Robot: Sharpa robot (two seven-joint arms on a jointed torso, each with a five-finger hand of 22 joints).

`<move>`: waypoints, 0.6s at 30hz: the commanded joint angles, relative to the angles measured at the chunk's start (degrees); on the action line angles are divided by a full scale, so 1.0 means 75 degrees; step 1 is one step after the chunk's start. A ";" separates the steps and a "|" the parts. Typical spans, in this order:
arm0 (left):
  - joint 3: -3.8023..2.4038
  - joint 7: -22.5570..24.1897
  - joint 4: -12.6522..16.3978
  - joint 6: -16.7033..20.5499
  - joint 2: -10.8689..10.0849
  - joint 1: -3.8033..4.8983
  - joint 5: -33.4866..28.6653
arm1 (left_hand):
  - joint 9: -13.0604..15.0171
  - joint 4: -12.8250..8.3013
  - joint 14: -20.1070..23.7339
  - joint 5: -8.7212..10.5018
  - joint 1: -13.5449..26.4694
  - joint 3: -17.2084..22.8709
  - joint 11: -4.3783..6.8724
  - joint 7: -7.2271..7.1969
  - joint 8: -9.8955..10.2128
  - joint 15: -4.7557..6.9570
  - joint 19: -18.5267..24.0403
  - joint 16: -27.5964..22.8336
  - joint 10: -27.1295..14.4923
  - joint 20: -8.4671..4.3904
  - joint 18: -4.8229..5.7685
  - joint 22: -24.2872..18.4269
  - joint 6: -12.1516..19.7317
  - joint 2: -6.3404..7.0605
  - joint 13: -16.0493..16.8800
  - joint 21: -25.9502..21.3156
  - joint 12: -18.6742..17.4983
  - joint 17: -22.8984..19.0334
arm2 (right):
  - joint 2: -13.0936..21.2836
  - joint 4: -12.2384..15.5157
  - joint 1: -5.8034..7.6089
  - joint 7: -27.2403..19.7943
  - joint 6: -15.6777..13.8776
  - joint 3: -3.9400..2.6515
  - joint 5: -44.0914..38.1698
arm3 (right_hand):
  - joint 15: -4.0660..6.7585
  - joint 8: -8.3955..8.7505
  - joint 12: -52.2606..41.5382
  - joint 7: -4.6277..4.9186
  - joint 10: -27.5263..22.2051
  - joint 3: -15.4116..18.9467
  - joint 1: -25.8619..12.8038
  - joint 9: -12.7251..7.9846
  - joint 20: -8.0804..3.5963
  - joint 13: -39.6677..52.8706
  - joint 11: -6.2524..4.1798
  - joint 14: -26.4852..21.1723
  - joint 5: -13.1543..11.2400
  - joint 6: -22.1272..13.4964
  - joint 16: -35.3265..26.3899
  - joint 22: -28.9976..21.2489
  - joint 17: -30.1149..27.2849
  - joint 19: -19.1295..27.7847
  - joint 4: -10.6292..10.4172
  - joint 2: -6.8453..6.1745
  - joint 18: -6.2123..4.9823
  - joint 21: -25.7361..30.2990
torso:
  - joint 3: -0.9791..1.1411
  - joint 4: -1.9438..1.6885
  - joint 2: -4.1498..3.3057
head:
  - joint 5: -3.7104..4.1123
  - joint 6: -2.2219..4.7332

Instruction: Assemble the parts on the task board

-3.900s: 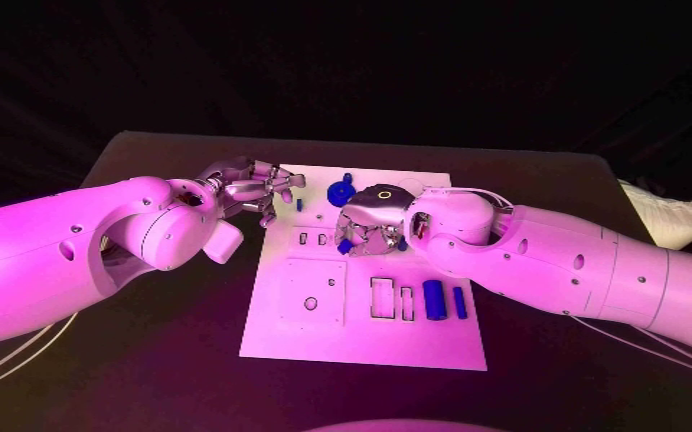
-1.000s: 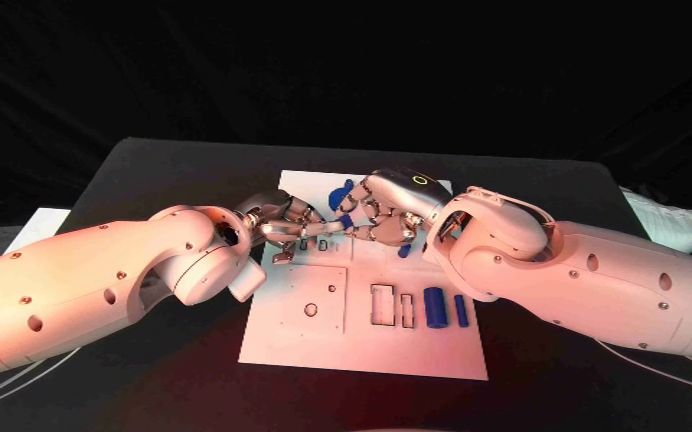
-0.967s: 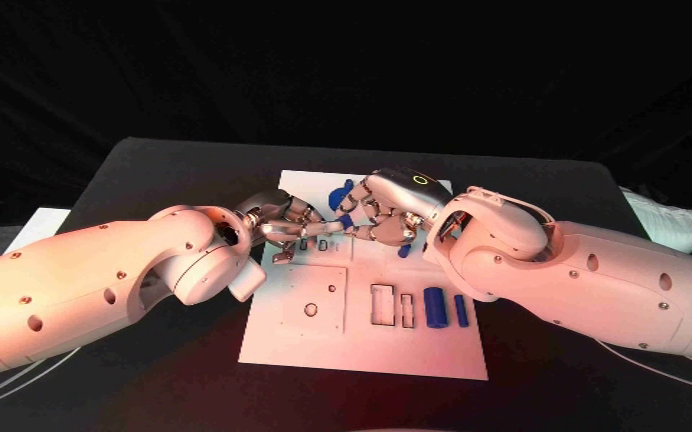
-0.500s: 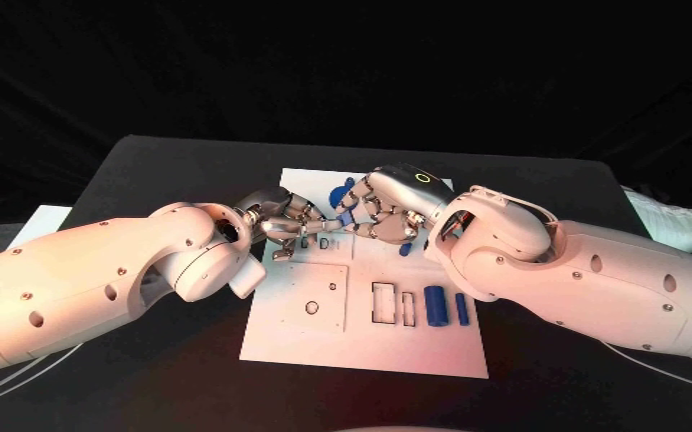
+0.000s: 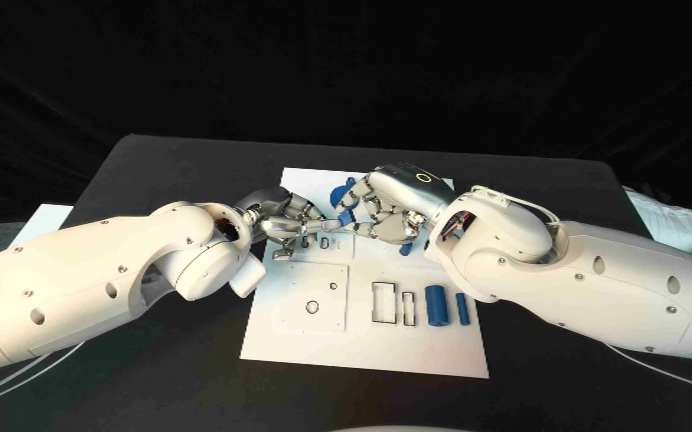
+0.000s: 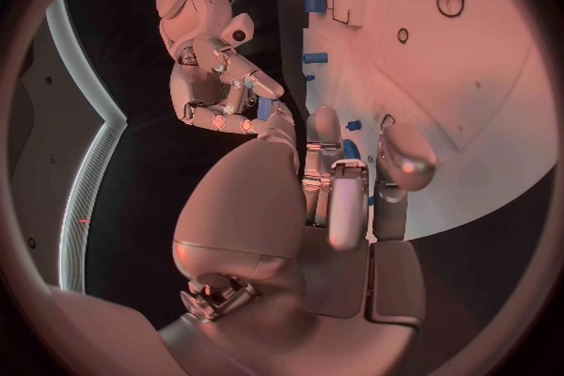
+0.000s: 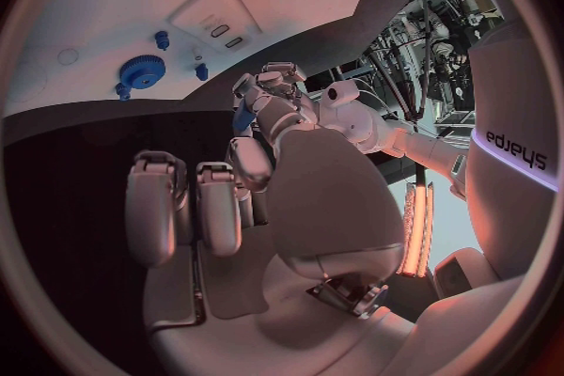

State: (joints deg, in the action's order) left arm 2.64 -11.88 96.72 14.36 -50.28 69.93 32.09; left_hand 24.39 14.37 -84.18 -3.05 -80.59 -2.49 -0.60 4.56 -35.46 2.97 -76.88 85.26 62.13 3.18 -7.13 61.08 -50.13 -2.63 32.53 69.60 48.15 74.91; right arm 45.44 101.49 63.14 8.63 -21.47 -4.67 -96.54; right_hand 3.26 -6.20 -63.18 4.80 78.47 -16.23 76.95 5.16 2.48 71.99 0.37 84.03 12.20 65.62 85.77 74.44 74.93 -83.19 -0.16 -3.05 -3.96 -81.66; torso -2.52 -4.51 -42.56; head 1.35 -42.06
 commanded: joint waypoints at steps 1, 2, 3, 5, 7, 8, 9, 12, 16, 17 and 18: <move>0.0000 -0.0056 -0.0005 0.0073 0.0001 -0.0004 -0.0102 | -0.0009 0.0027 -0.0548 -0.0019 -0.0021 0.0026 0.0033 -0.0009 -0.0050 0.0046 -0.0026 0.0046 0.0001 -0.0024 0.0154 0.0009 0.0040 -0.0026 -0.0013 0.0046 -0.0004 0.1318 | -0.0016 0.0068 -0.0004 -0.0044 -0.0024 -0.0007 -0.0111 | 0.0068 -0.0189 0.0023 -0.0013 -0.0035 -0.0119 0.0032 0.0243 -0.0019 -0.0006 -0.0037 0.0641 0.0044 0.0189 -0.0039 -0.0006 0.1375 -0.0018 -0.0090 0.0053 0.0093 0.0030 | 0.0002 -0.0003 -0.0002 | -0.0004 -0.0005; 0.0000 -0.0059 -0.0005 0.0074 0.0000 -0.0004 -0.0105 | -0.0010 0.0031 -0.0548 -0.0019 -0.0018 0.0027 0.0033 -0.0009 -0.0051 0.0045 -0.0027 0.0047 0.0001 -0.0024 0.0154 0.0010 0.0040 -0.0025 -0.0013 0.0047 -0.0004 0.1318 | -0.0017 0.0076 -0.0005 -0.0041 -0.0017 -0.0007 -0.0117 | 0.0068 -0.0189 0.0023 -0.0013 -0.0035 -0.0119 0.0032 0.0243 -0.0019 -0.0006 -0.0037 0.0641 0.0044 0.0189 -0.0039 -0.0006 0.1375 -0.0018 -0.0090 0.0053 0.0093 0.0030 | 0.0001 -0.0004 -0.0002 | -0.0005 -0.0006; 0.0000 -0.0062 -0.0005 0.0075 0.0000 -0.0004 -0.0107 | -0.0011 0.0038 -0.0549 -0.0019 -0.0011 0.0029 0.0032 -0.0008 -0.0052 0.0045 -0.0028 0.0047 0.0002 -0.0023 0.0155 0.0013 0.0041 -0.0025 -0.0015 0.0048 -0.0004 0.1319 | -0.0018 0.0085 -0.0006 -0.0039 -0.0011 -0.0007 -0.0124 | 0.0068 -0.0189 0.0023 -0.0013 -0.0035 -0.0119 0.0032 0.0243 -0.0019 -0.0006 -0.0037 0.0641 0.0044 0.0189 -0.0039 -0.0006 0.1375 -0.0018 -0.0090 0.0053 0.0093 0.0030 | 0.0001 -0.0005 -0.0002 | -0.0006 -0.0010; 0.0000 -0.0066 -0.0005 0.0079 -0.0001 -0.0004 -0.0109 | -0.0011 0.0038 -0.0549 -0.0019 -0.0011 0.0029 0.0032 -0.0008 -0.0052 0.0045 -0.0028 0.0047 0.0002 -0.0023 0.0155 0.0013 0.0041 -0.0025 -0.0015 0.0048 -0.0004 0.1319 | -0.0021 0.0098 -0.0007 -0.0035 0.0001 -0.0007 -0.0134 | 0.0068 -0.0189 0.0025 -0.0012 -0.0036 -0.0119 0.0031 0.0243 -0.0019 -0.0008 -0.0036 0.0641 0.0045 0.0188 -0.0040 -0.0008 0.1374 -0.0017 -0.0091 0.0051 0.0092 0.0031 | 0.0001 -0.0004 -0.0001 | -0.0008 -0.0012; 0.0000 -0.0069 -0.0004 0.0084 -0.0002 -0.0004 -0.0111 | -0.0011 0.0038 -0.0549 -0.0019 -0.0011 0.0029 0.0032 -0.0008 -0.0052 0.0045 -0.0028 0.0047 0.0002 -0.0023 0.0155 0.0013 0.0041 -0.0025 -0.0015 0.0048 -0.0004 0.1319 | -0.0024 0.0111 -0.0008 -0.0028 0.0015 -0.0007 -0.0152 | 0.0068 -0.0190 0.0032 -0.0012 -0.0038 -0.0119 0.0027 0.0243 -0.0019 -0.0012 -0.0036 0.0640 0.0049 0.0188 -0.0043 -0.0012 0.1372 -0.0015 -0.0093 0.0047 0.0091 0.0034 | 0.0000 -0.0003 0.0000 | -0.0012 -0.0012; 0.0000 -0.0071 -0.0004 0.0085 -0.0002 -0.0004 -0.0111 | -0.0011 0.0038 -0.0549 -0.0019 -0.0011 0.0029 0.0032 -0.0008 -0.0052 0.0045 -0.0028 0.0047 0.0002 -0.0023 0.0155 0.0013 0.0041 -0.0025 -0.0015 0.0048 -0.0004 0.1319 | -0.0026 0.0116 -0.0009 -0.0023 0.0025 -0.0007 -0.0159 | 0.0068 -0.0190 0.0035 -0.0012 -0.0039 -0.0120 0.0026 0.0243 -0.0019 -0.0014 -0.0036 0.0640 0.0050 0.0188 -0.0044 -0.0013 0.1371 -0.0015 -0.0093 0.0046 0.0091 0.0034 | 0.0000 -0.0003 0.0000 | -0.0012 -0.0012; 0.0000 -0.0072 -0.0003 0.0087 -0.0002 -0.0004 -0.0112 | -0.0011 0.0038 -0.0549 -0.0019 -0.0011 0.0029 0.0032 -0.0008 -0.0052 0.0045 -0.0028 0.0047 0.0002 -0.0023 0.0155 0.0013 0.0041 -0.0025 -0.0015 0.0048 -0.0004 0.1319 | -0.0027 0.0118 -0.0009 -0.0018 0.0035 -0.0007 -0.0165 | 0.0068 -0.0190 0.0041 -0.0012 -0.0042 -0.0120 0.0025 0.0244 -0.0019 -0.0018 -0.0035 0.0640 0.0050 0.0188 -0.0045 -0.0014 0.1369 -0.0015 -0.0094 0.0046 0.0091 0.0034 | 0.0000 -0.0002 0.0000 | -0.0015 -0.0017; 0.0000 -0.0076 -0.0001 0.0090 -0.0002 -0.0004 -0.0113 | -0.0011 0.0047 -0.0550 -0.0019 -0.0003 0.0031 0.0030 -0.0007 -0.0053 0.0044 -0.0027 0.0051 0.0003 -0.0023 0.0155 0.0014 0.0043 -0.0024 -0.0016 0.0048 -0.0004 0.1324 | -0.0032 0.0119 -0.0010 -0.0009 0.0059 -0.0007 -0.0175 | 0.0068 -0.0190 0.0041 -0.0012 -0.0042 -0.0120 0.0025 0.0244 -0.0019 -0.0018 -0.0035 0.0640 0.0050 0.0188 -0.0045 -0.0014 0.1369 -0.0015 -0.0094 0.0046 0.0091 0.0034 | -0.0002 -0.0002 -0.0002 | -0.0019 -0.0023; 0.0000 -0.0078 -0.0004 0.0107 0.0000 -0.0004 -0.0117 | -0.0013 0.0058 -0.0551 -0.0019 0.0008 0.0033 0.0029 -0.0005 -0.0055 0.0043 -0.0031 0.0052 0.0004 -0.0023 0.0157 0.0025 0.0044 -0.0023 -0.0018 0.0055 -0.0003 0.1325 | -0.0046 0.0121 -0.0011 0.0001 0.0093 -0.0007 -0.0188 | 0.0068 -0.0190 0.0041 -0.0012 -0.0042 -0.0120 0.0025 0.0244 -0.0019 -0.0018 -0.0035 0.0640 0.0050 0.0188 -0.0045 -0.0014 0.1369 -0.0015 -0.0094 0.0046 0.0091 0.0034 | -0.0001 0.0001 0.0000 | -0.0027 -0.0033; 0.0000 -0.0078 -0.0004 0.0110 0.0000 -0.0004 -0.0118 | -0.0013 0.0058 -0.0551 -0.0019 0.0008 0.0033 0.0029 -0.0005 -0.0055 0.0043 -0.0031 0.0052 0.0004 -0.0023 0.0157 0.0025 0.0044 -0.0023 -0.0018 0.0055 -0.0003 0.1325 | -0.0051 0.0121 -0.0011 0.0002 0.0101 -0.0007 -0.0190 | 0.0068 -0.0190 0.0041 -0.0012 -0.0042 -0.0120 0.0025 0.0244 -0.0019 -0.0018 -0.0035 0.0640 0.0050 0.0188 -0.0045 -0.0014 0.1369 -0.0015 -0.0094 0.0046 0.0091 0.0034 | -0.0002 0.0002 -0.0001 | -0.0022 -0.0033; -0.0001 -0.0079 -0.0003 0.0113 0.0000 -0.0004 -0.0119 | -0.0013 0.0058 -0.0551 -0.0019 0.0008 0.0033 0.0029 -0.0005 -0.0055 0.0043 -0.0031 0.0052 0.0004 -0.0023 0.0157 0.0025 0.0044 -0.0023 -0.0018 0.0055 -0.0003 0.1325 | -0.0056 0.0120 -0.0011 0.0004 0.0110 -0.0007 -0.0195 | 0.0068 -0.0190 0.0041 -0.0012 -0.0042 -0.0120 0.0025 0.0244 -0.0019 -0.0018 -0.0035 0.0640 0.0050 0.0188 -0.0045 -0.0014 0.1369 -0.0015 -0.0094 0.0046 0.0091 0.0034 | -0.0002 0.0002 -0.0001 | -0.0022 -0.0033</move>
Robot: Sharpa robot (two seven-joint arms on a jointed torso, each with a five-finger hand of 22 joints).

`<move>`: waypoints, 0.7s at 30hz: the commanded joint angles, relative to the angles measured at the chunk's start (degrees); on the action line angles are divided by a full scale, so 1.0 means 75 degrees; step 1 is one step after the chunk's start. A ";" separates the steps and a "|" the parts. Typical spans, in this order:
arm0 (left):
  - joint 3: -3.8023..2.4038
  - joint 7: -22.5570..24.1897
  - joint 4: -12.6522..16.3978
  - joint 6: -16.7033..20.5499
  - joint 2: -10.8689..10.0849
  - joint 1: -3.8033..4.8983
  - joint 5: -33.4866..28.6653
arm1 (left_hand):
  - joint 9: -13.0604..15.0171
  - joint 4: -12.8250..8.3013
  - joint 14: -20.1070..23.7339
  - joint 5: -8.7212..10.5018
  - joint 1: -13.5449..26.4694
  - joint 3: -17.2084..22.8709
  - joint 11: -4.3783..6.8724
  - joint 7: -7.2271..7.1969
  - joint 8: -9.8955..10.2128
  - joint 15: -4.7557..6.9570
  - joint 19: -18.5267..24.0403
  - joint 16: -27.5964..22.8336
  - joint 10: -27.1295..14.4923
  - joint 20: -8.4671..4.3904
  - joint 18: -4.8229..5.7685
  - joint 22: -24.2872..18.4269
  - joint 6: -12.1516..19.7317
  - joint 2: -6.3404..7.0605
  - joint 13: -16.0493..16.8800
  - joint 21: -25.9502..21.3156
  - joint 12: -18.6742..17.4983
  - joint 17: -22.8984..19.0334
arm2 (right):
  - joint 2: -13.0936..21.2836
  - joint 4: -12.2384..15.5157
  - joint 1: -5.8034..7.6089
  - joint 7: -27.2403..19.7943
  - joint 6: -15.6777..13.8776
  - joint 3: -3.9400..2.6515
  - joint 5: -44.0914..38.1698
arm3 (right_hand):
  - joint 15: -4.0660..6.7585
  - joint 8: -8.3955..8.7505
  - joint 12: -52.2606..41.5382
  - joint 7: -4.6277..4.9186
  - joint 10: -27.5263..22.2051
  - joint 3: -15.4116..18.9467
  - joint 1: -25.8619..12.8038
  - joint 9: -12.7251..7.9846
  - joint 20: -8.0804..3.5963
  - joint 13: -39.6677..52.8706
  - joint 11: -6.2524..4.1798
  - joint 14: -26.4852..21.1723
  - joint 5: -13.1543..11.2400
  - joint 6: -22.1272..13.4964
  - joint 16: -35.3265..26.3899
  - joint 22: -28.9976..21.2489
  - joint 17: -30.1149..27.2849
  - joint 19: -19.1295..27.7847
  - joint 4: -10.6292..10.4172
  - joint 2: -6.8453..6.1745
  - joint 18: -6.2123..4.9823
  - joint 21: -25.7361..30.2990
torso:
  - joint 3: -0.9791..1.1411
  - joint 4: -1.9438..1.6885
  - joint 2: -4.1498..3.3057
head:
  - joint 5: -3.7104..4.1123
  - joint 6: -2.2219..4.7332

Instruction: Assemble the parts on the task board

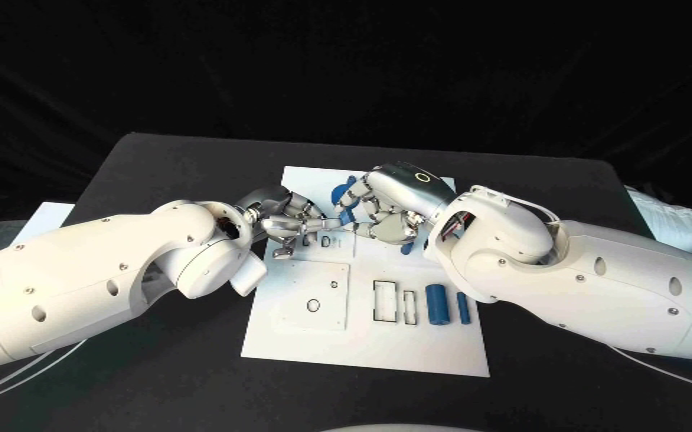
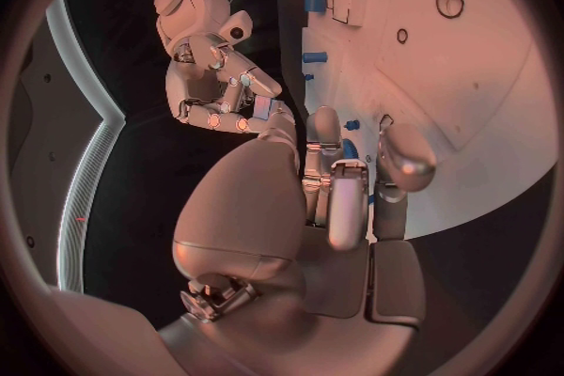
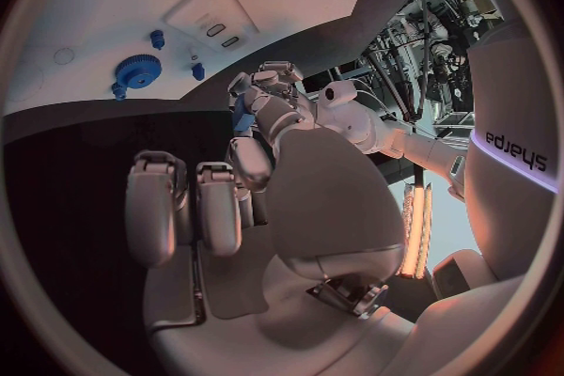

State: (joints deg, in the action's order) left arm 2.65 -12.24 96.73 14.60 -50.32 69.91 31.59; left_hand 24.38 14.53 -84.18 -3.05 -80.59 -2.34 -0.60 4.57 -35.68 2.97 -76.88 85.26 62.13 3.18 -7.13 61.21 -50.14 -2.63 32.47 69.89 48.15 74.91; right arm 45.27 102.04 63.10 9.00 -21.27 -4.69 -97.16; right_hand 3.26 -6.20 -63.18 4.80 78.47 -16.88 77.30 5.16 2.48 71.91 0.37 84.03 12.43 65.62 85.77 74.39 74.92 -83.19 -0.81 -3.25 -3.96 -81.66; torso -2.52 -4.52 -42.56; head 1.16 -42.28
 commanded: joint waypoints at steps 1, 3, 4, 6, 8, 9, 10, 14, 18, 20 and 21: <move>-0.0003 -0.0033 -0.0003 0.0083 0.0005 -0.0002 -0.0054 | -0.0011 0.0037 -0.0551 -0.0019 0.0008 0.0012 0.0030 -0.0006 -0.0026 0.0043 -0.0032 0.0052 0.0004 -0.0023 0.0158 0.0007 0.0044 -0.0024 -0.0011 0.0016 -0.0003 0.1325 | -0.0038 0.0045 -0.0005 -0.0043 0.0093 -0.0005 -0.0119 | 0.0068 -0.0190 0.0041 -0.0012 -0.0041 -0.0033 -0.0022 0.0243 -0.0019 -0.0007 -0.0036 0.0640 0.0020 0.0188 -0.0045 -0.0007 0.1371 -0.0015 -0.0007 0.0073 0.0091 0.0034 | -0.0003 0.0002 0.0001 | 0.0006 -0.0005; -0.0003 -0.0036 0.0000 0.0084 0.0003 -0.0001 -0.0054 | -0.0011 0.0037 -0.0551 -0.0019 0.0008 0.0012 0.0030 -0.0006 -0.0026 0.0043 -0.0032 0.0052 0.0004 -0.0023 0.0158 0.0007 0.0044 -0.0024 -0.0011 0.0016 -0.0003 0.1325 | -0.0046 0.0039 -0.0005 -0.0039 0.0108 -0.0005 -0.0127 | 0.0068 -0.0190 0.0041 -0.0012 -0.0041 -0.0033 -0.0022 0.0243 -0.0019 -0.0007 -0.0036 0.0640 0.0020 0.0188 -0.0045 -0.0007 0.1371 -0.0015 -0.0007 0.0073 0.0091 0.0034 | -0.0002 -0.0001 0.0002 | 0.0008 -0.0010; -0.0003 -0.0037 0.0000 0.0086 0.0003 -0.0001 -0.0055 | -0.0011 0.0037 -0.0551 -0.0019 0.0008 0.0012 0.0030 -0.0006 -0.0026 0.0043 -0.0032 0.0052 0.0004 -0.0023 0.0158 0.0007 0.0044 -0.0024 -0.0011 0.0016 -0.0003 0.1325 | -0.0049 0.0035 -0.0005 -0.0036 0.0114 -0.0005 -0.0130 | 0.0068 -0.0191 0.0043 -0.0012 -0.0041 -0.0033 -0.0026 0.0244 -0.0019 -0.0009 -0.0036 0.0640 0.0021 0.0189 -0.0044 -0.0009 0.1372 -0.0014 -0.0009 0.0070 0.0090 0.0036 | -0.0003 -0.0002 0.0002 | 0.0010 -0.0012; -0.0003 -0.0040 -0.0001 0.0094 0.0001 -0.0001 -0.0055 | -0.0011 0.0037 -0.0551 -0.0019 0.0008 0.0012 0.0030 -0.0006 -0.0026 0.0043 -0.0032 0.0052 0.0004 -0.0023 0.0158 0.0007 0.0044 -0.0024 -0.0011 0.0016 -0.0003 0.1325 | -0.0053 0.0026 -0.0005 -0.0030 0.0127 -0.0004 -0.0136 | 0.0067 -0.0192 0.0044 -0.0012 -0.0041 -0.0034 -0.0028 0.0245 -0.0019 -0.0009 -0.0036 0.0640 0.0021 0.0190 -0.0044 -0.0010 0.1373 -0.0013 -0.0011 0.0068 0.0090 0.0037 | -0.0001 -0.0006 0.0003 | 0.0015 -0.0017; -0.0003 -0.0045 -0.0003 0.0099 -0.0002 -0.0001 -0.0055 | -0.0011 0.0037 -0.0551 -0.0019 0.0008 0.0012 0.0030 -0.0006 -0.0026 0.0043 -0.0032 0.0052 0.0004 -0.0023 0.0158 0.0007 0.0044 -0.0024 -0.0011 0.0016 -0.0003 0.1325 | -0.0056 0.0017 -0.0006 -0.0022 0.0140 -0.0004 -0.0145 | 0.0067 -0.0192 0.0044 -0.0012 -0.0041 -0.0034 -0.0028 0.0245 -0.0019 -0.0009 -0.0036 0.0640 0.0021 0.0190 -0.0044 -0.0010 0.1373 -0.0013 -0.0011 0.0068 0.0090 0.0037 | 0.0001 -0.0004 0.0002 | 0.0012 -0.0015; -0.0003 -0.0048 -0.0004 0.0101 -0.0004 -0.0001 -0.0056 | -0.0012 0.0043 -0.0553 -0.0019 0.0013 0.0013 0.0030 -0.0006 -0.0027 0.0042 -0.0034 0.0057 0.0005 -0.0023 0.0159 0.0014 0.0045 -0.0023 -0.0011 0.0020 -0.0002 0.1331 | -0.0056 0.0009 -0.0006 -0.0016 0.0151 -0.0004 -0.0152 | 0.0067 -0.0192 0.0044 -0.0012 -0.0041 -0.0034 -0.0028 0.0245 -0.0019 -0.0009 -0.0036 0.0640 0.0021 0.0190 -0.0044 -0.0010 0.1373 -0.0013 -0.0011 0.0068 0.0090 0.0037 | 0.0001 -0.0002 0.0002 | 0.0010 -0.0014; -0.0003 -0.0049 -0.0004 0.0103 -0.0004 -0.0001 -0.0056 | -0.0012 0.0050 -0.0555 -0.0019 0.0020 0.0014 0.0029 -0.0005 -0.0029 0.0042 -0.0038 0.0064 0.0006 -0.0022 0.0161 0.0022 0.0045 -0.0022 -0.0013 0.0026 -0.0002 0.1338 | -0.0056 0.0005 -0.0006 -0.0013 0.0157 -0.0004 -0.0155 | 0.0067 -0.0192 0.0041 -0.0013 -0.0039 -0.0034 -0.0029 0.0245 -0.0019 -0.0007 -0.0036 0.0640 0.0021 0.0190 -0.0043 -0.0012 0.1373 -0.0013 -0.0012 0.0068 0.0090 0.0038 | 0.0001 0.0001 0.0004 | 0.0008 -0.0014; -0.0004 -0.0056 -0.0007 0.0112 -0.0018 -0.0001 -0.0056 | -0.0012 0.0050 -0.0555 -0.0019 0.0020 0.0014 0.0029 -0.0005 -0.0029 0.0042 -0.0038 0.0064 0.0006 -0.0022 0.0161 0.0022 0.0045 -0.0022 -0.0013 0.0026 -0.0002 0.1338 | -0.0058 -0.0024 -0.0005 0.0040 0.0225 -0.0004 -0.0200 | 0.0067 -0.0193 0.0038 -0.0013 -0.0037 -0.0034 -0.0031 0.0246 -0.0019 -0.0005 -0.0036 0.0641 0.0021 0.0191 -0.0042 -0.0014 0.1374 -0.0012 -0.0013 0.0067 0.0090 0.0039 | -0.0003 -0.0001 0.0001 | 0.0010 -0.0013; -0.0005 -0.0055 -0.0034 0.0128 -0.0062 -0.0001 -0.0056 | -0.0012 0.0050 -0.0555 -0.0019 0.0020 0.0014 0.0029 -0.0005 -0.0029 0.0042 -0.0038 0.0064 0.0006 -0.0022 0.0161 0.0022 0.0045 -0.0022 -0.0013 0.0026 -0.0002 0.1338 | -0.0083 -0.0073 -0.0005 0.0144 0.0331 -0.0003 -0.0317 | 0.0067 -0.0194 0.0045 -0.0013 -0.0039 -0.0035 -0.0035 0.0247 -0.0019 -0.0010 -0.0036 0.0640 0.0020 0.0192 -0.0044 -0.0012 0.1373 -0.0012 -0.0016 0.0065 0.0090 0.0038 | -0.0002 -0.0001 0.0006 | 0.0020 -0.0020; -0.0007 -0.0051 -0.0064 0.0142 -0.0109 0.0000 -0.0056 | -0.0013 0.0057 -0.0555 -0.0019 0.0027 0.0015 0.0028 -0.0005 -0.0030 0.0041 -0.0036 0.0063 0.0007 -0.0022 0.0160 0.0019 0.0047 -0.0018 -0.0014 0.0023 -0.0001 0.1338 | -0.0110 -0.0113 -0.0005 0.0231 0.0412 -0.0002 -0.0381 | 0.0067 -0.0194 0.0045 -0.0013 -0.0039 -0.0035 -0.0035 0.0247 -0.0019 -0.0010 -0.0036 0.0640 0.0020 0.0192 -0.0044 -0.0012 0.1373 -0.0012 -0.0016 0.0065 0.0090 0.0038 | -0.0005 -0.0008 0.0007 | 0.0029 -0.0023; -0.0008 -0.0048 -0.0078 0.0149 -0.0135 0.0000 -0.0056 | -0.0013 0.0057 -0.0555 -0.0019 0.0027 0.0015 0.0028 -0.0005 -0.0030 0.0041 -0.0036 0.0063 0.0007 -0.0022 0.0160 0.0019 0.0047 -0.0018 -0.0014 0.0023 -0.0001 0.1338 | -0.0127 -0.0135 -0.0004 0.0270 0.0452 -0.0001 -0.0412 | 0.0067 -0.0194 0.0045 -0.0013 -0.0039 -0.0035 -0.0035 0.0247 -0.0019 -0.0010 -0.0036 0.0640 0.0020 0.0192 -0.0044 -0.0012 0.1373 -0.0012 -0.0016 0.0065 0.0090 0.0038 | -0.0004 -0.0010 0.0005 | 0.0029 -0.0023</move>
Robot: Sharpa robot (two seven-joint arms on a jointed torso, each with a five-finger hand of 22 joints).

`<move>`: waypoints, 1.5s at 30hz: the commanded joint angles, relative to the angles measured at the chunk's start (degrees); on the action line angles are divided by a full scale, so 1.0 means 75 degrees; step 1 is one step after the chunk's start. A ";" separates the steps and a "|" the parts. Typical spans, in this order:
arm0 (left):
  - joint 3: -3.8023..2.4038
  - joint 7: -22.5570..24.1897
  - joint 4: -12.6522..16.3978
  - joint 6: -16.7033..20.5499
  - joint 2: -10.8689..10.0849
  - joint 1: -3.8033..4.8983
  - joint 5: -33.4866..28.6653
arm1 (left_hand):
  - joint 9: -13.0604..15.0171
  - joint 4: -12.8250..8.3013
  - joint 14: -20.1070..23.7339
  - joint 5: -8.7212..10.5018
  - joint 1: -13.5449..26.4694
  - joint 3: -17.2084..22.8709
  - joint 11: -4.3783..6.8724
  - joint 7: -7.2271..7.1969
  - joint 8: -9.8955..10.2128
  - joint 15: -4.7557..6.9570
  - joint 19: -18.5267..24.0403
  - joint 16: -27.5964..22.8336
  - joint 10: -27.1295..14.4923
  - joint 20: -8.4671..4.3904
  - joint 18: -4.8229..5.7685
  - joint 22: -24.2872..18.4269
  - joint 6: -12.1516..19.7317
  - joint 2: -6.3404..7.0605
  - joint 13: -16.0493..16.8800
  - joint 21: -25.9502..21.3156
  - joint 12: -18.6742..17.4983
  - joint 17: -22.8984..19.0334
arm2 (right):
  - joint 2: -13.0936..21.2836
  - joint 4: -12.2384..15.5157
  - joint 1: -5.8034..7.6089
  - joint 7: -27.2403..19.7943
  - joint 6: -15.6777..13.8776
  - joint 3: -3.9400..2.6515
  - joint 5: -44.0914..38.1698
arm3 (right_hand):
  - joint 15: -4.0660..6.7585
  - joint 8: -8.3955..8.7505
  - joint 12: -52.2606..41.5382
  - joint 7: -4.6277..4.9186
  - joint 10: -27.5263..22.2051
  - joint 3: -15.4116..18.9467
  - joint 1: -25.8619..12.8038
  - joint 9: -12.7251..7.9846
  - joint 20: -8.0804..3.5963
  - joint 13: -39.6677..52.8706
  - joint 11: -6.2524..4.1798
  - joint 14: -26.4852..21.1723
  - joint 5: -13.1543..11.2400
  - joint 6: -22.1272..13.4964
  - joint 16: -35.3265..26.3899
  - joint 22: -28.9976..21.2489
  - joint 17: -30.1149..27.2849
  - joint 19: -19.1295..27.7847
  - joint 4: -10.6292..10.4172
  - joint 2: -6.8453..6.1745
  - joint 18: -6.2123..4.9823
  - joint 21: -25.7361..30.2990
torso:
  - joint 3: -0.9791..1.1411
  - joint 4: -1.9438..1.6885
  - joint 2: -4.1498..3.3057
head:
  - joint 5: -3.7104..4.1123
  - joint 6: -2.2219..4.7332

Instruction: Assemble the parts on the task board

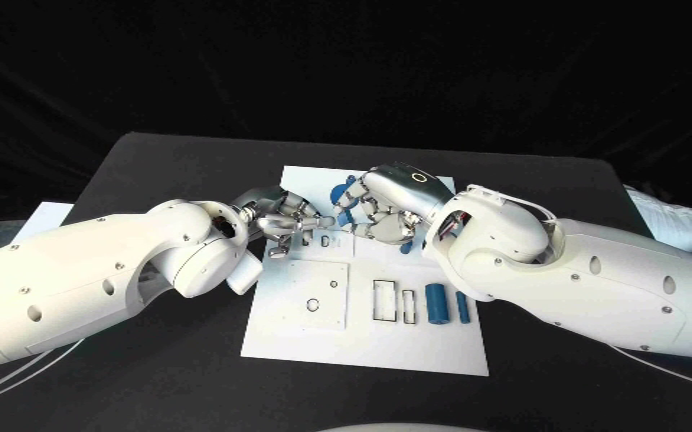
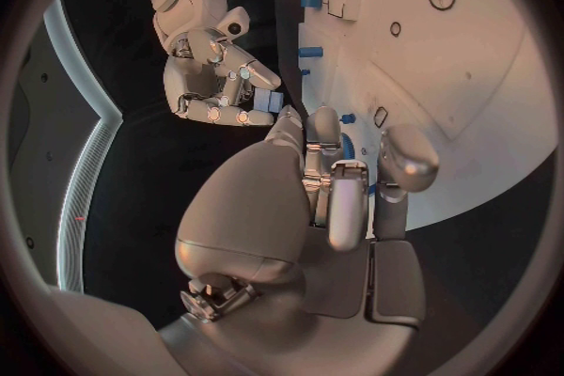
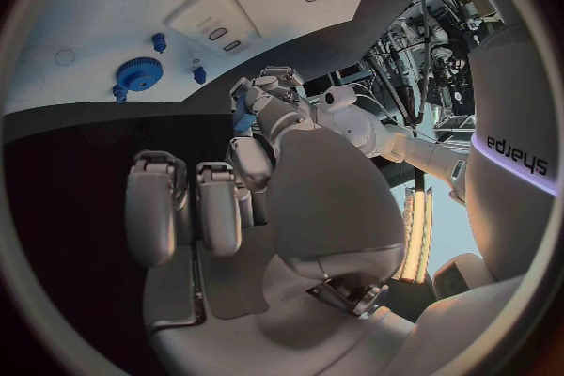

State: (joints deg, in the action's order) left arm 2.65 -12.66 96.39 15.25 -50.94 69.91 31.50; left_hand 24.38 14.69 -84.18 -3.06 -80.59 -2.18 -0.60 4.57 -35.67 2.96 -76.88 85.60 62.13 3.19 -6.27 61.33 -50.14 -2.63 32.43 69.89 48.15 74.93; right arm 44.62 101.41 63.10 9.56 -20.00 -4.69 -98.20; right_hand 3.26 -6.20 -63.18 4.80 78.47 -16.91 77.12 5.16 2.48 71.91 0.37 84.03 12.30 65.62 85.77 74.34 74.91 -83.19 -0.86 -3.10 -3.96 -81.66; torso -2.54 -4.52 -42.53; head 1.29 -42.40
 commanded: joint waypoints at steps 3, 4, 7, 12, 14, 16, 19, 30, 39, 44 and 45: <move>-0.0011 0.0016 -0.0068 0.0077 -0.0128 0.0002 -0.0047 | -0.0012 0.0035 -0.0554 -0.0018 0.0024 -0.0005 0.0029 -0.0006 -0.0031 0.0041 -0.0035 0.0017 0.0006 -0.0022 0.0044 0.0001 0.0048 -0.0013 -0.0009 0.0022 -0.0001 0.1334 | -0.0090 -0.0112 -0.0003 0.0272 0.0378 0.0003 -0.0372 | 0.0067 -0.0195 0.0081 -0.0013 -0.0054 -0.0032 -0.0013 0.0247 -0.0019 -0.0034 -0.0036 0.0639 0.0033 0.0192 -0.0049 -0.0017 0.1369 -0.0007 -0.0012 0.0043 0.0088 0.0045 | -0.0001 -0.0013 0.0002 | 0.0015 -0.0018; -0.0012 0.0017 -0.0079 0.0077 -0.0157 0.0002 -0.0052 | -0.0012 0.0035 -0.0554 -0.0018 0.0024 -0.0005 0.0029 -0.0006 -0.0031 0.0041 -0.0035 0.0017 0.0006 -0.0022 0.0044 0.0001 0.0048 -0.0013 -0.0009 0.0022 -0.0001 0.1334 | -0.0109 -0.0135 -0.0003 0.0293 0.0412 0.0005 -0.0411 | 0.0067 -0.0195 0.0081 -0.0013 -0.0054 -0.0032 -0.0013 0.0247 -0.0019 -0.0034 -0.0036 0.0639 0.0033 0.0192 -0.0049 -0.0017 0.1369 -0.0007 -0.0012 0.0043 0.0088 0.0045 | -0.0004 -0.0013 0.0002 | 0.0020 -0.0019; -0.0017 0.0016 -0.0120 0.0053 -0.0271 0.0003 -0.0065 | -0.0019 0.0039 -0.0549 -0.0016 0.0025 -0.0005 0.0025 0.0000 -0.0027 0.0039 -0.0026 0.0003 -0.0007 -0.0020 0.0040 -0.0015 0.0068 0.0027 -0.0018 0.0008 -0.0010 0.1317 | -0.0195 -0.0231 0.0000 0.0373 0.0546 0.0017 -0.0544 | 0.0067 -0.0195 0.0092 -0.0014 -0.0058 -0.0033 -0.0013 0.0248 -0.0019 -0.0042 -0.0036 0.0640 0.0031 0.0192 -0.0045 -0.0009 0.1373 -0.0011 -0.0013 0.0043 0.0089 0.0041 | -0.0012 -0.0013 0.0003 | 0.0027 -0.0031; -0.0027 0.0104 -0.0162 0.0111 -0.0490 0.0009 -0.0135 | -0.0027 0.0057 -0.0543 -0.0015 0.0046 -0.0013 0.0016 0.0013 -0.0020 0.0032 -0.0011 -0.0011 -0.0023 -0.0017 0.0036 -0.0038 0.0089 0.0068 -0.0028 -0.0011 -0.0020 0.1300 | -0.0368 -0.0433 0.0004 0.0557 0.0857 0.0060 -0.0838 | 0.0067 -0.0196 0.0108 -0.0013 -0.0056 -0.0047 -0.0033 0.0251 -0.0019 -0.0052 -0.0036 0.0639 -0.0040 0.0184 -0.0047 -0.0013 0.1374 -0.0009 -0.0034 0.0042 0.0089 0.0046 | -0.0025 -0.0020 0.0008 | 0.0049 -0.0030; -0.0031 0.0159 -0.0169 0.0165 -0.0590 0.0015 -0.0225 | -0.0030 0.0060 -0.0540 -0.0015 0.0050 -0.0014 0.0013 0.0015 -0.0020 0.0030 0.0000 -0.0016 -0.0027 -0.0015 0.0032 -0.0058 0.0094 0.0082 -0.0030 -0.0026 -0.0023 0.1294 | -0.0454 -0.0528 0.0006 0.0632 0.0990 0.0091 -0.0971 | 0.0067 -0.0196 0.0115 -0.0014 -0.0057 -0.0051 -0.0035 0.0252 -0.0019 -0.0056 -0.0035 0.0640 -0.0057 0.0182 -0.0046 -0.0016 0.1375 -0.0007 -0.0037 0.0041 0.0088 0.0049 | -0.0028 -0.0017 0.0008 | 0.0041 -0.0031; -0.0035 0.0215 -0.0170 0.0224 -0.0689 0.0023 -0.0324 | -0.0030 0.0060 -0.0539 -0.0015 0.0049 -0.0014 0.0013 0.0015 -0.0020 0.0029 0.0003 -0.0019 -0.0027 -0.0015 0.0030 -0.0065 0.0094 0.0084 -0.0031 -0.0031 -0.0023 0.1290 | -0.0544 -0.0615 0.0012 0.0704 0.1127 0.0125 -0.1084 | 0.0067 -0.0196 0.0115 -0.0014 -0.0057 -0.0051 -0.0035 0.0252 -0.0019 -0.0056 -0.0035 0.0640 -0.0057 0.0182 -0.0046 -0.0016 0.1375 -0.0007 -0.0037 0.0041 0.0088 0.0049 | -0.0027 -0.0015 0.0010 | 0.0029 -0.0030; -0.0043 0.0288 -0.0155 0.0311 -0.0809 0.0040 -0.0458 | -0.0030 0.0060 -0.0539 -0.0015 0.0049 -0.0014 0.0013 0.0015 -0.0020 0.0029 0.0003 -0.0019 -0.0027 -0.0015 0.0030 -0.0065 0.0094 0.0084 -0.0031 -0.0031 -0.0023 0.1290 | -0.0655 -0.0701 0.0021 0.0797 0.1310 0.0170 -0.1236 | 0.0067 -0.0196 0.0112 -0.0014 -0.0056 -0.0053 -0.0035 0.0252 -0.0019 -0.0054 -0.0036 0.0640 -0.0061 0.0182 -0.0045 -0.0016 0.1376 -0.0007 -0.0037 0.0041 0.0088 0.0049 | -0.0026 -0.0019 0.0011 | 0.0017 -0.0043; -0.0101 0.0694 -0.0004 0.0694 -0.1173 0.0088 -0.1023 | -0.0041 0.0059 -0.0523 -0.0018 0.0043 -0.0007 0.0005 0.0025 -0.0009 0.0022 0.0047 -0.0058 -0.0044 -0.0010 0.0013 -0.0148 0.0120 0.0116 -0.0041 -0.0093 -0.0033 0.1245 | -0.1056 -0.0971 0.0127 0.1175 0.2093 0.0303 -0.1779 | 0.0067 -0.0191 0.0146 -0.0011 -0.0068 -0.0065 -0.0034 0.0251 -0.0018 -0.0077 -0.0035 0.0638 -0.0074 0.0168 -0.0052 -0.0028 0.1370 -0.0002 -0.0041 0.0045 0.0086 0.0057 | -0.0038 0.0001 -0.0001 | -0.0027 -0.0054; -0.0158 0.1051 0.0086 0.1213 -0.1318 0.0155 -0.1561 | -0.0063 0.0058 -0.0515 -0.0015 0.0036 0.0008 -0.0014 0.0051 0.0015 0.0008 0.0072 -0.0072 -0.0063 0.0001 0.0006 -0.0182 0.0166 0.0160 -0.0054 -0.0124 -0.0040 0.1230 | -0.1336 -0.1135 0.0219 0.1401 0.2571 0.0382 -0.2049 | 0.0061 -0.0175 0.0163 0.0005 -0.0074 -0.0073 -0.0059 0.0246 -0.0017 -0.0086 -0.0025 0.0634 -0.0093 0.0133 -0.0066 -0.0050 0.1357 0.0009 -0.0063 0.0038 0.0082 0.0073 | -0.0033 -0.0011 0.0000 | -0.0075 -0.0048; -0.0163 0.1096 0.0146 0.1294 -0.1330 0.0166 -0.1639 | -0.0064 0.0060 -0.0516 -0.0015 0.0038 0.0006 -0.0016 0.0052 0.0016 0.0007 0.0071 -0.0071 -0.0063 0.0002 0.0007 -0.0179 0.0168 0.0164 -0.0054 -0.0122 -0.0040 0.1231 | -0.1454 -0.1237 0.0239 0.1413 0.2652 0.0421 -0.2095 | 0.0059 -0.0169 0.0165 0.0009 -0.0075 -0.0076 -0.0067 0.0244 -0.0015 -0.0087 -0.0021 0.0633 -0.0097 0.0122 -0.0070 -0.0066 0.1354 0.0016 -0.0070 0.0037 0.0079 0.0082 | -0.0044 -0.0011 -0.0001 | -0.0089 -0.0066; -0.0164 0.1100 0.0156 0.1301 -0.1329 0.0167 -0.1647 | -0.0064 0.0060 -0.0516 -0.0015 0.0038 0.0006 -0.0016 0.0052 0.0016 0.0007 0.0071 -0.0071 -0.0063 0.0002 0.0007 -0.0179 0.0168 0.0164 -0.0054 -0.0122 -0.0040 0.1231 | -0.1479 -0.1259 0.0241 0.1409 0.2661 0.0429 -0.2099 | 0.0059 -0.0169 0.0165 0.0009 -0.0075 -0.0076 -0.0067 0.0244 -0.0015 -0.0087 -0.0021 0.0633 -0.0097 0.0122 -0.0070 -0.0066 0.1354 0.0016 -0.0070 0.0037 0.0079 0.0082 | -0.0040 -0.0005 -0.0004 | -0.0095 -0.0066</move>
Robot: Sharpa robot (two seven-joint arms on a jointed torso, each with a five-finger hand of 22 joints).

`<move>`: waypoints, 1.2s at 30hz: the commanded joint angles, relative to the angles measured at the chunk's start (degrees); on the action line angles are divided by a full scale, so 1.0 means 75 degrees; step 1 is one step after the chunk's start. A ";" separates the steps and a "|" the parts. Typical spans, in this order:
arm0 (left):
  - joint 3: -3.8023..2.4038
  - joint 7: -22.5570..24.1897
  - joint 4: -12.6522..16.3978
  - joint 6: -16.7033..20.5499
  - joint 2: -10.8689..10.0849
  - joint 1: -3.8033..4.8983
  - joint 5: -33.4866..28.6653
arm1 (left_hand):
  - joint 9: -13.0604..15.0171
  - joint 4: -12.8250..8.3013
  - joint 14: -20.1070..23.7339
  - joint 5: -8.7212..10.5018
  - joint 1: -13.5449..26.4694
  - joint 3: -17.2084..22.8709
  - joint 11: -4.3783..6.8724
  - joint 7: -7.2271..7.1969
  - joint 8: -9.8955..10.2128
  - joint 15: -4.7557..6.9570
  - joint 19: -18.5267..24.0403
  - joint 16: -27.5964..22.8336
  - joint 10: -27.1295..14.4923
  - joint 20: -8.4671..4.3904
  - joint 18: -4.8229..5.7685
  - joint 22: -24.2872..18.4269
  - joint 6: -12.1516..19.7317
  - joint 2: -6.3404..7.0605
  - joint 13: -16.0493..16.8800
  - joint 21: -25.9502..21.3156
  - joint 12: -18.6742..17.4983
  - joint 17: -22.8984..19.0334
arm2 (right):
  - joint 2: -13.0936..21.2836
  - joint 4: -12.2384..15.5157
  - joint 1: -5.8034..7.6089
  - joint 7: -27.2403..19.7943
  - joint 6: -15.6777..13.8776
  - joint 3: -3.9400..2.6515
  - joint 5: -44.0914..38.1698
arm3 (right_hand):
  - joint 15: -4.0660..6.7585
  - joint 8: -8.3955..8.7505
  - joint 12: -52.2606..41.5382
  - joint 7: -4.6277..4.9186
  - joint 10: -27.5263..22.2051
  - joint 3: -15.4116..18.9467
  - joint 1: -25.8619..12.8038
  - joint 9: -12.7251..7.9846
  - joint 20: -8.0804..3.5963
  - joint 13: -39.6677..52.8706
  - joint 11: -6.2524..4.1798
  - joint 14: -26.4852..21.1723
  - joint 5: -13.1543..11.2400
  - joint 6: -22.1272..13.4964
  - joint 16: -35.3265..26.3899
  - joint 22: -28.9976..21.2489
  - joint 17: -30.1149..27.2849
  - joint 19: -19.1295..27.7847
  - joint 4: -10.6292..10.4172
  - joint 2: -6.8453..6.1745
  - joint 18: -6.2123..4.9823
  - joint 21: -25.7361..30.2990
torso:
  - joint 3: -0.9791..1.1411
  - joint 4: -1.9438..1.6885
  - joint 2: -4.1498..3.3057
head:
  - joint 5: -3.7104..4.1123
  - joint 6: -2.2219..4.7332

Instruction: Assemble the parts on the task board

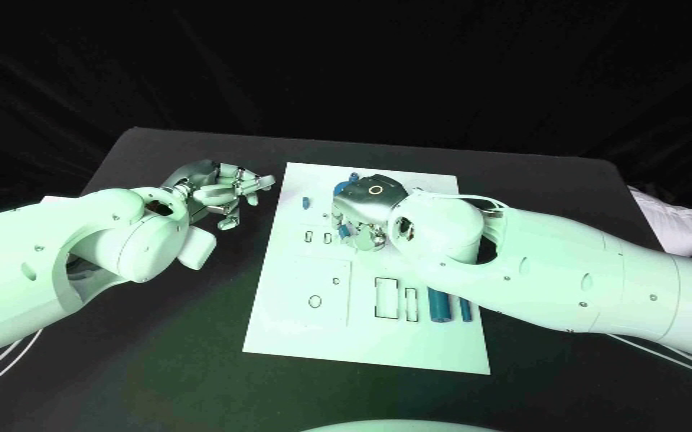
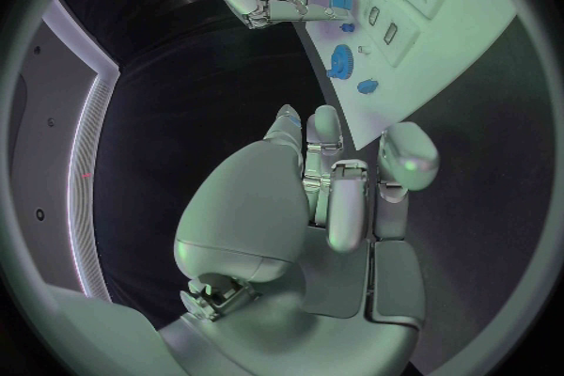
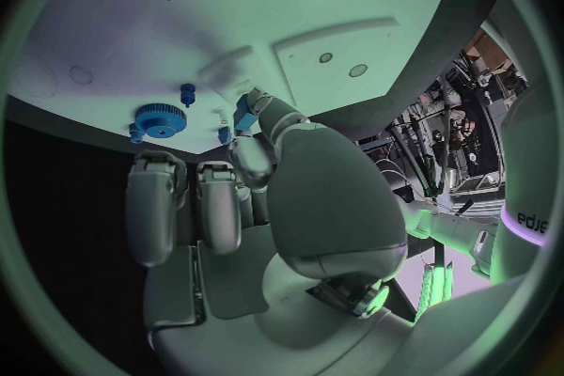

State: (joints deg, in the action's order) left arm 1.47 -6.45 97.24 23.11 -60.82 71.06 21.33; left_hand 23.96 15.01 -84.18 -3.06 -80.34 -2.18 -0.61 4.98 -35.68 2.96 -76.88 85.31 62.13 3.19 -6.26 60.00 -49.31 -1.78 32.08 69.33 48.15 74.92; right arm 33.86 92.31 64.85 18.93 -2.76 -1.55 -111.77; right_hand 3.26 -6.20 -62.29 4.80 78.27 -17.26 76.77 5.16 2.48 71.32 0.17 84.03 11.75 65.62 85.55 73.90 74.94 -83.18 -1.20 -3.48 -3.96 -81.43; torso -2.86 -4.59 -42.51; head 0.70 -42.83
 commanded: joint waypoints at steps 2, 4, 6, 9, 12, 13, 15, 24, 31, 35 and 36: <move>-0.0007 0.0279 0.0058 0.0260 -0.0008 0.0014 -0.0302 | -0.0011 0.0019 -0.0519 -0.0015 0.0010 0.0006 -0.0018 0.0001 0.0018 0.0005 0.0070 -0.0024 -0.0063 0.0003 0.0006 0.0002 0.0060 0.0057 -0.0009 -0.0044 -0.0040 0.1242 | -0.0090 -0.0088 0.0010 0.0153 0.0377 0.0025 -0.0296 | 0.0059 -0.0169 0.0046 0.0009 -0.0048 -0.0030 -0.0020 0.0244 -0.0016 -0.0008 0.0005 0.0633 -0.0024 0.0122 -0.0039 -0.0007 0.1350 0.0016 -0.0024 0.0087 0.0079 0.0051 | 0.0007 0.0007 -0.0012 | -0.0025 -0.0013; -0.0008 0.0281 0.0067 0.0259 -0.0001 0.0014 -0.0308 | -0.0011 0.0019 -0.0519 -0.0015 0.0010 0.0006 -0.0018 0.0001 0.0018 0.0005 0.0070 -0.0024 -0.0063 0.0003 0.0006 0.0002 0.0060 0.0057 -0.0009 -0.0044 -0.0040 0.1242 | -0.0131 -0.0132 0.0011 0.0146 0.0382 0.0039 -0.0300 | 0.0059 -0.0169 0.0046 0.0009 -0.0048 -0.0030 -0.0020 0.0244 -0.0016 -0.0008 0.0005 0.0633 -0.0024 0.0122 -0.0039 -0.0007 0.1350 0.0016 -0.0024 0.0087 0.0079 0.0051 | 0.0012 0.0008 -0.0014 | -0.0028 -0.0023; -0.0008 0.0278 0.0075 0.0249 0.0005 0.0015 -0.0313 | -0.0011 0.0019 -0.0519 -0.0015 0.0010 0.0006 -0.0018 0.0001 0.0018 0.0005 0.0070 -0.0024 -0.0063 0.0003 0.0006 0.0002 0.0060 0.0057 -0.0009 -0.0044 -0.0040 0.1242 | -0.0180 -0.0182 0.0012 0.0135 0.0379 0.0054 -0.0303 | 0.0059 -0.0169 0.0046 0.0009 -0.0048 -0.0031 -0.0021 0.0244 -0.0016 -0.0008 0.0006 0.0633 -0.0024 0.0121 -0.0040 -0.0005 0.1350 0.0015 -0.0024 0.0088 0.0080 0.0051 | 0.0014 0.0008 -0.0013 | -0.0031 -0.0031; -0.0008 0.0273 0.0076 0.0237 0.0016 0.0015 -0.0315 | -0.0011 0.0019 -0.0519 -0.0015 0.0010 0.0006 -0.0018 0.0001 0.0018 0.0005 0.0070 -0.0024 -0.0063 0.0003 0.0006 0.0002 0.0060 0.0057 -0.0009 -0.0044 -0.0040 0.1242 | -0.0217 -0.0217 0.0011 0.0124 0.0383 0.0065 -0.0304 | 0.0058 -0.0168 0.0046 0.0010 -0.0048 -0.0034 -0.0023 0.0244 -0.0015 -0.0008 0.0007 0.0632 -0.0026 0.0118 -0.0043 0.0000 0.1347 0.0013 -0.0028 0.0089 0.0081 0.0048 | 0.0012 0.0009 -0.0013 | -0.0039 -0.0038; -0.0008 0.0269 0.0074 0.0224 0.0029 0.0015 -0.0316 | -0.0012 0.0019 -0.0519 -0.0016 0.0008 0.0008 -0.0019 0.0001 0.0019 0.0003 0.0066 -0.0024 -0.0064 0.0004 0.0008 0.0011 0.0061 0.0058 -0.0009 -0.0039 -0.0040 0.1242 | -0.0245 -0.0245 0.0010 0.0111 0.0381 0.0074 -0.0304 | 0.0058 -0.0168 0.0046 0.0010 -0.0048 -0.0034 -0.0023 0.0244 -0.0015 -0.0008 0.0007 0.0632 -0.0026 0.0118 -0.0043 0.0000 0.1347 0.0013 -0.0028 0.0089 0.0081 0.0048 | 0.0010 0.0002 -0.0007 | -0.0040 -0.0053; -0.0008 0.0267 0.0074 0.0218 0.0033 0.0015 -0.0317 | -0.0012 0.0019 -0.0519 -0.0016 0.0008 0.0008 -0.0019 0.0001 0.0019 0.0003 0.0066 -0.0024 -0.0064 0.0004 0.0008 0.0011 0.0061 0.0058 -0.0009 -0.0039 -0.0040 0.1242 | -0.0252 -0.0253 0.0009 0.0108 0.0375 0.0077 -0.0304 | 0.0058 -0.0168 0.0046 0.0010 -0.0048 -0.0034 -0.0023 0.0244 -0.0015 -0.0008 0.0007 0.0632 -0.0026 0.0118 -0.0043 0.0000 0.1347 0.0013 -0.0028 0.0089 0.0081 0.0048 | 0.0010 0.0005 -0.0009 | -0.0044 -0.0055; -0.0008 0.0263 0.0073 0.0206 0.0039 0.0015 -0.0317 | -0.0012 0.0019 -0.0519 -0.0016 0.0008 0.0008 -0.0019 0.0001 0.0019 0.0003 0.0066 -0.0024 -0.0064 0.0004 0.0008 0.0011 0.0061 0.0058 -0.0009 -0.0039 -0.0040 0.1242 | -0.0260 -0.0265 0.0006 0.0101 0.0363 0.0080 -0.0303 | 0.0058 -0.0168 0.0046 0.0010 -0.0048 -0.0034 -0.0023 0.0244 -0.0015 -0.0008 0.0007 0.0632 -0.0026 0.0118 -0.0043 0.0000 0.1347 0.0013 -0.0028 0.0089 0.0081 0.0048 | 0.0010 0.0009 -0.0008 | -0.0050 -0.0057; -0.0008 0.0222 0.0061 0.0148 0.0058 0.0015 -0.0318 | -0.0012 0.0019 -0.0519 -0.0016 0.0008 0.0008 -0.0019 0.0001 0.0019 0.0003 0.0066 -0.0024 -0.0064 0.0004 0.0008 0.0011 0.0061 0.0058 -0.0009 -0.0039 -0.0040 0.1242 | -0.0286 -0.0312 -0.0005 0.0073 0.0396 0.0087 -0.0231 | 0.0039 -0.0141 0.0101 0.0038 -0.0076 -0.0010 -0.0120 0.0237 -0.0001 -0.0039 0.0030 0.0622 -0.0058 0.0063 -0.0083 -0.0059 0.1311 0.0040 -0.0082 -0.0004 0.0070 0.0090 | 0.0005 0.0011 -0.0009 | -0.0063 -0.0091; -0.0008 0.0213 0.0058 0.0103 0.0071 0.0014 -0.0320 | -0.0024 0.0013 -0.0521 -0.0022 -0.0022 0.0055 -0.0021 0.0002 0.0023 -0.0003 0.0068 -0.0019 -0.0070 0.0011 0.0008 0.0015 0.0067 0.0031 -0.0018 -0.0039 -0.0042 0.1248 | -0.0297 -0.0323 -0.0010 0.0118 0.0509 0.0089 -0.0207 | 0.0019 -0.0101 0.0176 0.0070 -0.0120 0.0012 -0.0192 0.0222 0.0015 -0.0082 0.0055 0.0610 -0.0097 -0.0005 -0.0132 -0.0126 0.1267 0.0069 -0.0124 -0.0107 0.0057 0.0136 | 0.0007 0.0021 -0.0007 | -0.0063 -0.0099; -0.0008 0.0214 0.0058 0.0084 0.0082 0.0014 -0.0322 | -0.0025 0.0014 -0.0522 -0.0021 -0.0022 0.0057 -0.0022 0.0003 0.0024 -0.0003 0.0067 -0.0014 -0.0072 0.0011 0.0008 0.0018 0.0068 0.0031 -0.0019 -0.0038 -0.0043 0.1253 | -0.0310 -0.0336 -0.0013 0.0148 0.0558 0.0091 -0.0204 | 0.0014 -0.0092 0.0197 0.0078 -0.0131 0.0018 -0.0213 0.0218 0.0019 -0.0095 0.0061 0.0607 -0.0104 -0.0019 -0.0144 -0.0147 0.1256 0.0078 -0.0137 -0.0132 0.0053 0.0149 | 0.0007 0.0013 -0.0009 | -0.0060 -0.0107; -0.0008 0.0215 0.0059 0.0081 0.0084 0.0014 -0.0322 | -0.0025 0.0014 -0.0523 -0.0021 -0.0022 0.0058 -0.0022 0.0004 0.0024 -0.0003 0.0067 -0.0013 -0.0072 0.0012 0.0008 0.0019 0.0069 0.0031 -0.0019 -0.0037 -0.0043 0.1254 | -0.0315 -0.0342 -0.0014 0.0151 0.0568 0.0092 -0.0203 | 0.0012 -0.0086 0.0216 0.0082 -0.0141 0.0020 -0.0223 0.0216 0.0022 -0.0106 0.0064 0.0605 -0.0107 -0.0029 -0.0152 -0.0162 0.1248 0.0084 -0.0144 -0.0145 0.0050 0.0159 | 0.0009 0.0013 -0.0008 | -0.0061 -0.0111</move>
State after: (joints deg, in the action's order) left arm 1.46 -5.37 97.59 24.42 -60.33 71.10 19.22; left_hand 23.83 15.16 -84.18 -3.06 -80.35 -2.03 -0.81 4.98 -35.67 2.96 -76.88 85.31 61.93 3.19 -6.27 60.11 -49.32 -1.79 32.00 69.34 48.15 74.91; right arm 31.60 89.86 64.84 19.47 -0.08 -0.92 -112.87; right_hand 3.26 -6.60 -60.96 5.02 77.65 -17.15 75.31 5.27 2.70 70.57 0.80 84.03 11.26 65.40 84.66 72.73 74.92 -82.97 -2.07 -4.47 -3.96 -80.44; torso -2.81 -4.46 -42.56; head 0.21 -43.59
